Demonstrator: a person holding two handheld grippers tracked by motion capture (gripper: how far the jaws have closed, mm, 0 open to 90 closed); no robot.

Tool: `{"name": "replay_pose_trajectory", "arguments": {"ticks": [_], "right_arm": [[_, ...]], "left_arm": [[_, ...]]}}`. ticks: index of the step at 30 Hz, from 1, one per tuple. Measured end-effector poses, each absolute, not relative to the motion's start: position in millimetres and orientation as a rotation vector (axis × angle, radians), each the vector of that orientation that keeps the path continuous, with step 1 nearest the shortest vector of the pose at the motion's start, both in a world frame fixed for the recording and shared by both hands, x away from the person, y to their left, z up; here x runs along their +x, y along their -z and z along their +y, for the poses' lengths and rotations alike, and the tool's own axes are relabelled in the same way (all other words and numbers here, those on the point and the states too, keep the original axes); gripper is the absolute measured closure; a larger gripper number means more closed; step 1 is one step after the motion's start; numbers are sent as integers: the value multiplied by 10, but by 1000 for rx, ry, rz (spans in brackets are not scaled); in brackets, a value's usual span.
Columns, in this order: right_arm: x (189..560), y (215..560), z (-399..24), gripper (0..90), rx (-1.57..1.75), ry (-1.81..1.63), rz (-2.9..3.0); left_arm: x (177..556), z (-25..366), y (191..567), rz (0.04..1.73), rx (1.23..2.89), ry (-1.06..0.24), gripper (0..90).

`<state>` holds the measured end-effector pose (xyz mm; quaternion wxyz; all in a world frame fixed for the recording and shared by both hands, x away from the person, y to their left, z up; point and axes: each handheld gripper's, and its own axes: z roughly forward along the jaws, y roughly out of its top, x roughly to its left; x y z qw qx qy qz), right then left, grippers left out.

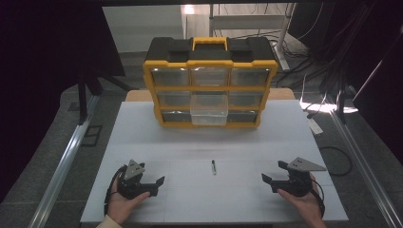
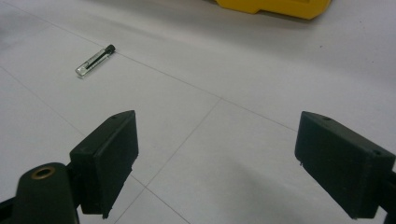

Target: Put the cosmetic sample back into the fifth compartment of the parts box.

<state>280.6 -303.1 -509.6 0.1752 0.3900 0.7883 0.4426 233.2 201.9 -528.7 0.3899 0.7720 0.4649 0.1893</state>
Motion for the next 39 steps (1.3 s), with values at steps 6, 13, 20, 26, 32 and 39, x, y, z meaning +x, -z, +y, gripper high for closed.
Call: {"name": "replay_pose_trajectory", "arguments": {"ticks": [6, 13, 20, 26, 32, 39], "right_arm": [[2787, 5079, -3054, 136, 1113, -1255, 2222], [2825, 5097, -3077, 140, 1148, -1239, 2214], [2784, 5095, -3050, 145, 1134, -1216, 2227], [2758, 5080, -3058, 145, 1128, -1214, 2222], [2742, 5084, -3055, 144, 1115, -1209, 2233], [2751, 5101, -3052, 144, 1123, -1199, 2240]], "left_arm": [[2339, 1982, 5284, 1176, 1970, -486, 84], [2329, 1969, 5288, 1162, 1980, -484, 85], [2315, 1999, 5285, 1162, 1972, -479, 86], [2299, 1969, 5272, 1139, 1984, -479, 85], [2314, 1959, 5283, 1130, 1989, -470, 86], [2315, 1976, 5281, 1123, 1989, -466, 86]]}}
